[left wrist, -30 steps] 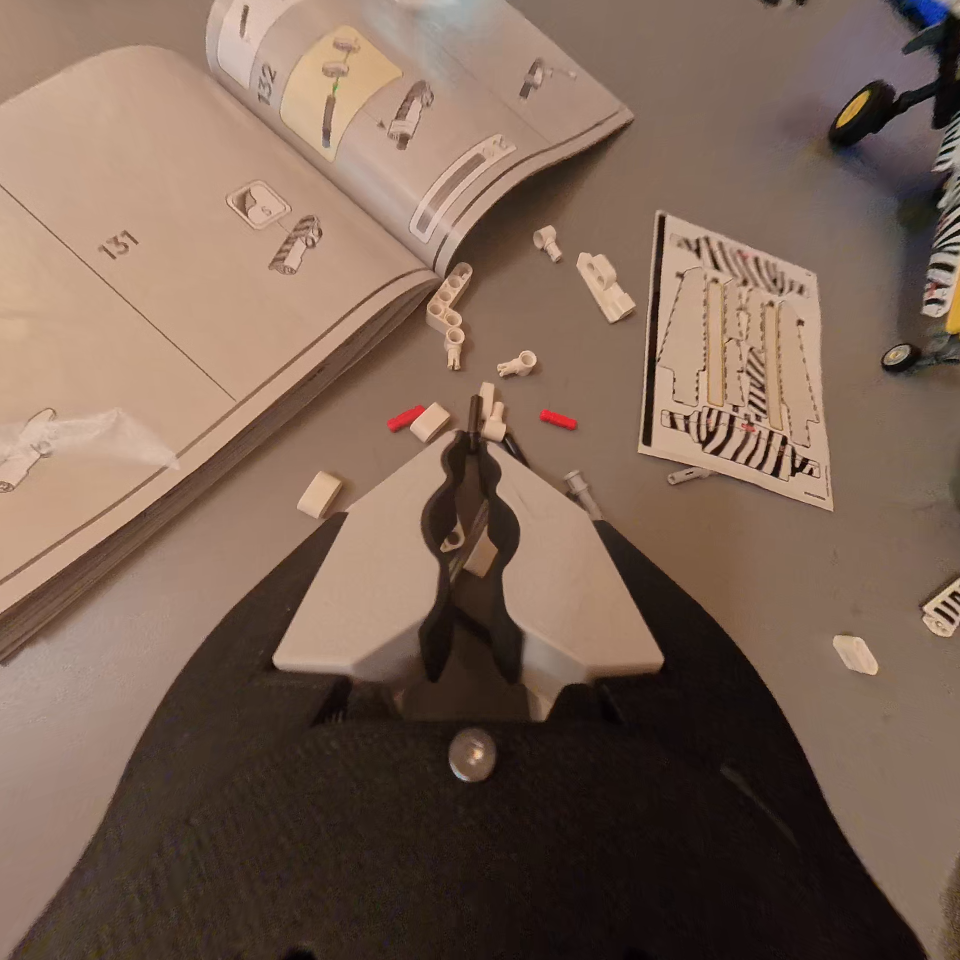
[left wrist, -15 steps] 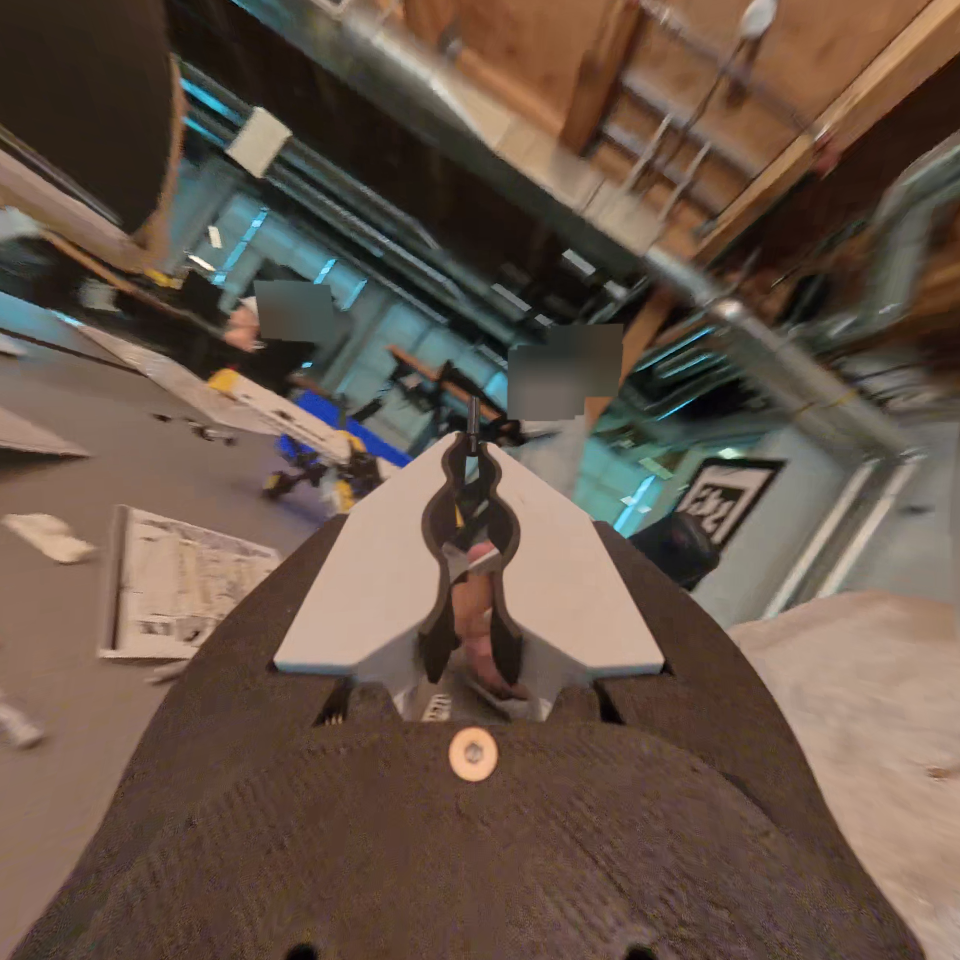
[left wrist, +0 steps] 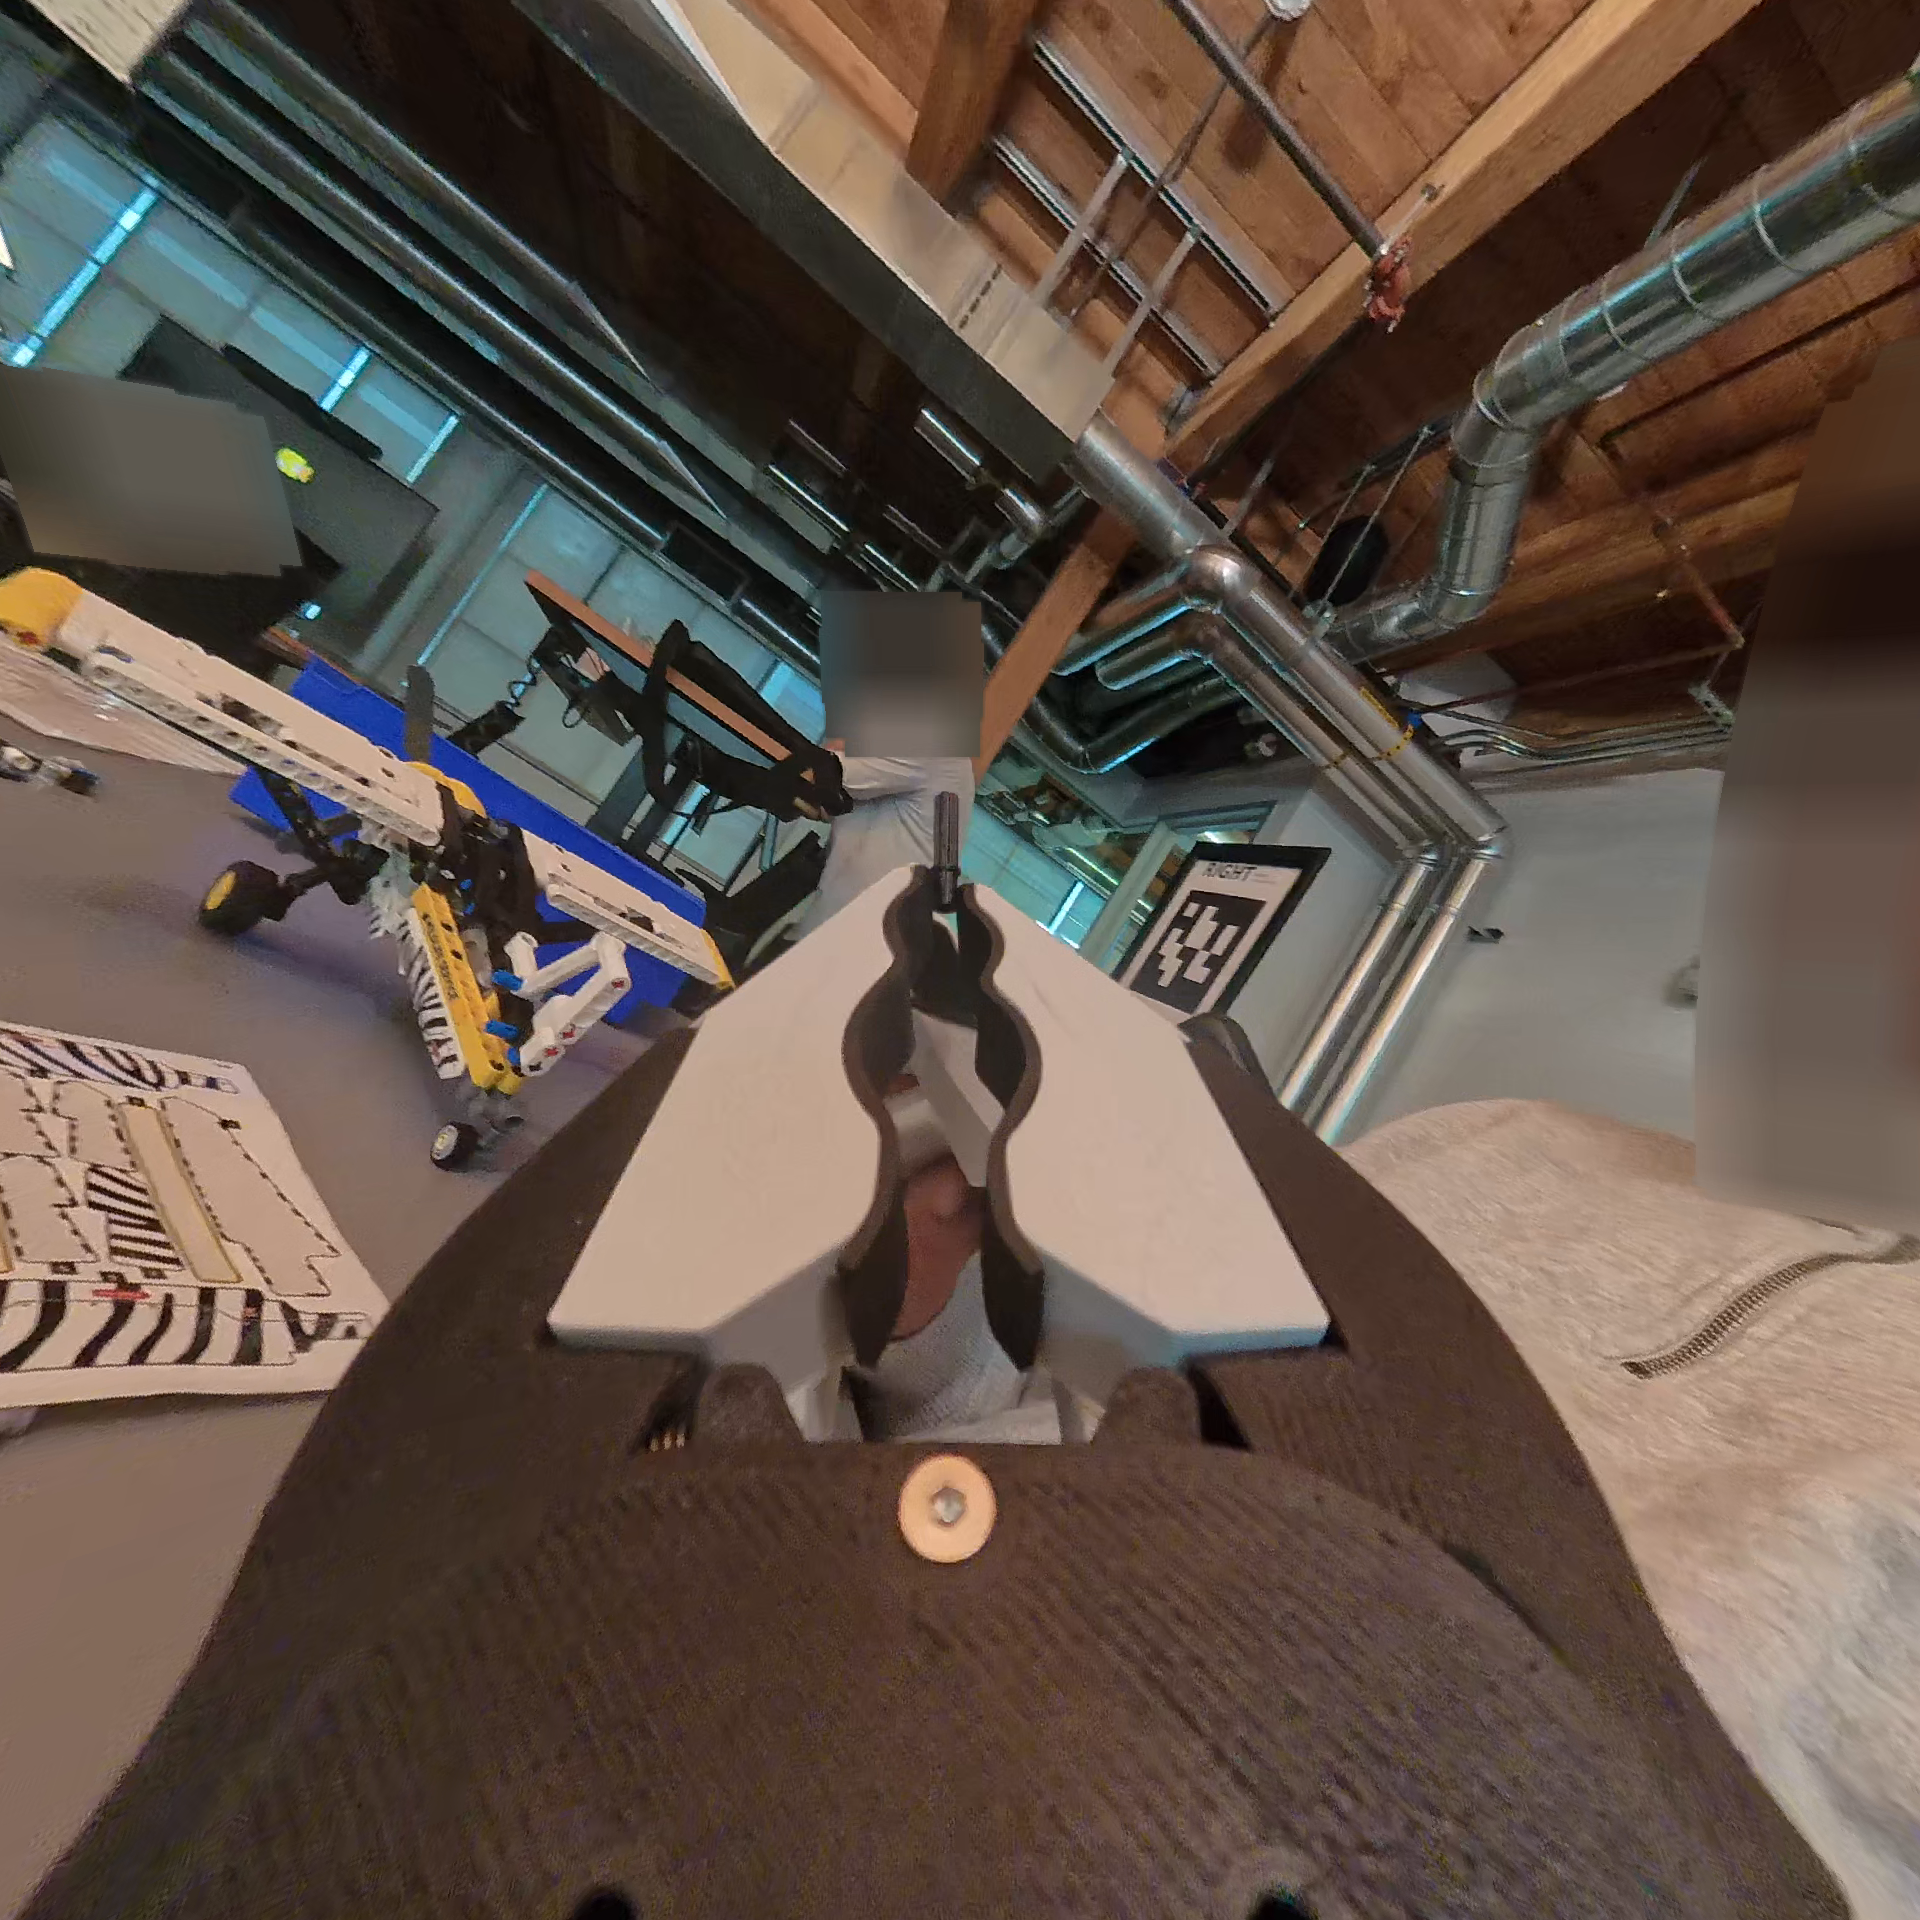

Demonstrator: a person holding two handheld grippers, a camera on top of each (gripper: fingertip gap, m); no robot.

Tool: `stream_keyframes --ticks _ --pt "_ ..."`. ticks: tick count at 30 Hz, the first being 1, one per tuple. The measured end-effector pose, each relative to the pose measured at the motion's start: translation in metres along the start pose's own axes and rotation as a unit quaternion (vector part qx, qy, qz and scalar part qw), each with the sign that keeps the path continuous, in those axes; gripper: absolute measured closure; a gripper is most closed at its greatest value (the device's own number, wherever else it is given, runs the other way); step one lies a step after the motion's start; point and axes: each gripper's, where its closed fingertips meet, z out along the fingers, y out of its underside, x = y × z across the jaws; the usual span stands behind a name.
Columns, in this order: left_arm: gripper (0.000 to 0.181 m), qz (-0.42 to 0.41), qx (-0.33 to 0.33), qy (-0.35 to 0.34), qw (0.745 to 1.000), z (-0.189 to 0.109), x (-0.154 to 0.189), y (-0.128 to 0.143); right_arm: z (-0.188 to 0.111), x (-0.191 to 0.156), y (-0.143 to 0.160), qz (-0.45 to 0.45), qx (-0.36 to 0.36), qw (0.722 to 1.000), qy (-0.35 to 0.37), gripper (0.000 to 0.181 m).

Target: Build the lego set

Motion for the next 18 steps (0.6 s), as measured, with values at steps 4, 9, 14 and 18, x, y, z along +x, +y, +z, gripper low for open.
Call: stream_keyframes --ticks 4,9,14,18 --pt "0.179 -0.022 -0.018 0.02 0.999 0.004 0.003 0.008 -0.004 0.005 0.001 -0.041 -0.005 0.999 0.021 0.156" --pt "0.179 -0.037 -0.051 0.033 0.997 0.011 0.005 0.021 -0.006 0.001 -0.004 -0.074 0.002 0.997 0.024 0.158" --pt "0.179 -0.058 -0.063 0.037 0.996 0.014 0.003 0.026 -0.005 -0.002 -0.008 -0.105 0.008 0.994 0.035 0.159" --pt "0.179 -0.056 -0.054 0.03 0.997 0.013 0.001 0.023 -0.006 0.001 -0.011 -0.103 0.014 0.994 0.045 0.161"
